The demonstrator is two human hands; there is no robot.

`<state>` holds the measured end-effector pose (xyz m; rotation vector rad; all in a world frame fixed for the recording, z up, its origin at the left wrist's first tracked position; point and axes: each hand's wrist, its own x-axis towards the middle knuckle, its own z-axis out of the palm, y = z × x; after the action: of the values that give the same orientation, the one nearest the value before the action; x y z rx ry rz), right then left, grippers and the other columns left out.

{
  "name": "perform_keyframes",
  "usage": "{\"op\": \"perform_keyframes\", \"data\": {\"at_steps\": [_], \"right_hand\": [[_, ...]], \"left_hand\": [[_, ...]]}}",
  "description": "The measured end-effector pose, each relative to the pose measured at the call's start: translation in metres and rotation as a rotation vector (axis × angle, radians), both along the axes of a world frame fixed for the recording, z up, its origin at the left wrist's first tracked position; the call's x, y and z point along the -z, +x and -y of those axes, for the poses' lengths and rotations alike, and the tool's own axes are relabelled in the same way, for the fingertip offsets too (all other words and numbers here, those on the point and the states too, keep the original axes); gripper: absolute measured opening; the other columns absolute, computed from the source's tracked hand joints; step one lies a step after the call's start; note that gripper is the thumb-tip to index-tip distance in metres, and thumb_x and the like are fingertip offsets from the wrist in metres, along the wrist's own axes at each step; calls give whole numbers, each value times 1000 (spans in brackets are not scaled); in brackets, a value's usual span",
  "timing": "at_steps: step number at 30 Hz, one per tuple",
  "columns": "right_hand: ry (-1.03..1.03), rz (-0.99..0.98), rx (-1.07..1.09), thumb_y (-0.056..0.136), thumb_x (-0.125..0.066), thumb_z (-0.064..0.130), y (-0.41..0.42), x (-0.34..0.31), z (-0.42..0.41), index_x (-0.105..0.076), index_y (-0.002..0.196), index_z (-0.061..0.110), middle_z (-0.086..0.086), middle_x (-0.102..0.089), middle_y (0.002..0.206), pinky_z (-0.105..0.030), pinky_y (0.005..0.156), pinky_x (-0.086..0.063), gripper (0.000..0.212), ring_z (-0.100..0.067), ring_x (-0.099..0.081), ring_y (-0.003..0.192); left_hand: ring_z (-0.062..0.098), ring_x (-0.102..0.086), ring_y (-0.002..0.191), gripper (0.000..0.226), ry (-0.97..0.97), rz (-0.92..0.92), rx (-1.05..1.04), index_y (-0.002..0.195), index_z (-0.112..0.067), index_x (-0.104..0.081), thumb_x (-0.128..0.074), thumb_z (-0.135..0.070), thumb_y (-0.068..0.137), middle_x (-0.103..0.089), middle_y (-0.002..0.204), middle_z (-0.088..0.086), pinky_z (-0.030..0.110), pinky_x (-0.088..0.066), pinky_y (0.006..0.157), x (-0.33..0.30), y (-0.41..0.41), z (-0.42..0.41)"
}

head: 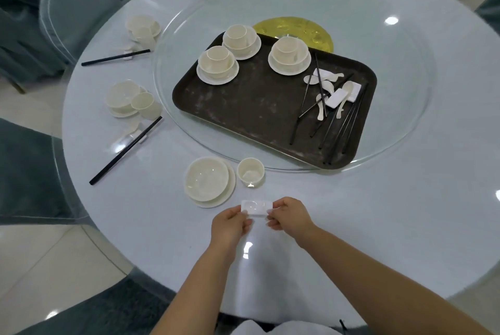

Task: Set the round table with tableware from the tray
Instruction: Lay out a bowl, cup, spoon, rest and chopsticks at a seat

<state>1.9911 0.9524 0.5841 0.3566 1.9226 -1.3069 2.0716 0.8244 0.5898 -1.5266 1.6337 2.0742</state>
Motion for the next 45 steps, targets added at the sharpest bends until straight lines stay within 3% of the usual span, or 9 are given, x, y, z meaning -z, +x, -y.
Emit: {"op": "perform_keyframes", "data": {"at_steps": [6, 12, 20, 25, 30, 32, 35, 40, 45], "right_hand": [[34, 5, 18, 89, -64, 0, -3, 13, 21, -54, 92, 4, -17, -63, 79, -27, 57, -57, 11, -21, -61, 59], [98, -16, 25, 89, -65, -1, -7, 26, 22, -54, 85, 6, -19, -64, 76, -33, 62, -59, 13, -23, -64, 61], [162, -58, -41, 90, -66, 7, -6, 28, 20, -53, 80, 7, -16, -65, 68, -28, 52, -52, 16, -23, -62, 57], [143, -50, -41, 92, -64, 13, -7, 29, 19, -54, 83, 7, -15, -68, 69, -37, 65, -58, 15, -25, -65, 61], [134, -72, -30, 95, -60, 25, -15, 22, 10, -54, 81, 9, -9, -67, 66, -34, 62, -58, 22, -20, -64, 55], [94, -88, 17, 96, -57, 30, -25, 13, 4, -56, 83, 8, -10, -67, 69, -32, 60, -57, 26, -21, -65, 56], [3, -103, 127, 101, -47, 33, -47, -4, -11, -59, 88, 5, -15, -67, 72, -32, 61, -56, 33, -24, -65, 59], [-66, -136, 287, 102, -46, 35, -93, -35, -34, -60, 87, 5, -16, -66, 72, -31, 59, -56, 36, -22, -64, 56], [-114, -93, 353, 101, -50, 26, -138, -51, -52, -60, 89, 5, -18, -68, 77, -26, 50, -56, 26, -21, -68, 54]], "left_hand": [[18, -53, 69, 15, -165, 22, 229, 83, -1, -70, -56, -5, 82, -63, 73, 9, 34, -45, 68, 11, -3, 18], [16, -40, 65, 15, -211, 7, 323, 71, 1, -61, -57, -8, 82, -50, 63, 2, 32, -34, 62, 19, -3, 26], [10, -53, 64, 23, -155, 23, 251, 78, -18, -76, -56, -11, 87, -63, 65, -8, 24, -45, 64, 19, -4, 29], [14, -52, 65, 24, -158, 31, 245, 70, -18, -73, -55, -10, 86, -61, 62, -7, 26, -44, 64, 18, -4, 29], [19, -60, 89, 13, -455, 193, 371, 97, -18, -63, -56, -24, 89, -64, 93, -4, 30, -45, 75, 6, -13, 24], [17, -59, 81, 6, -516, 167, 371, 88, -21, -59, -58, -27, 87, -62, 86, -6, 29, -43, 70, -7, -23, 25], [20, -59, 75, 16, -496, 66, 347, 72, -19, -56, -57, -24, 86, -62, 75, -3, 32, -46, 68, -31, -44, 22], [30, -65, 83, 23, -467, -65, 318, 79, -7, -66, -55, -25, 90, -69, 84, 9, 47, -53, 82, -61, -75, 7], [17, -65, 75, 21, -364, -107, 297, 82, -16, -66, -57, -30, 94, -69, 81, 1, 39, -55, 80, -70, -99, -11]]}}
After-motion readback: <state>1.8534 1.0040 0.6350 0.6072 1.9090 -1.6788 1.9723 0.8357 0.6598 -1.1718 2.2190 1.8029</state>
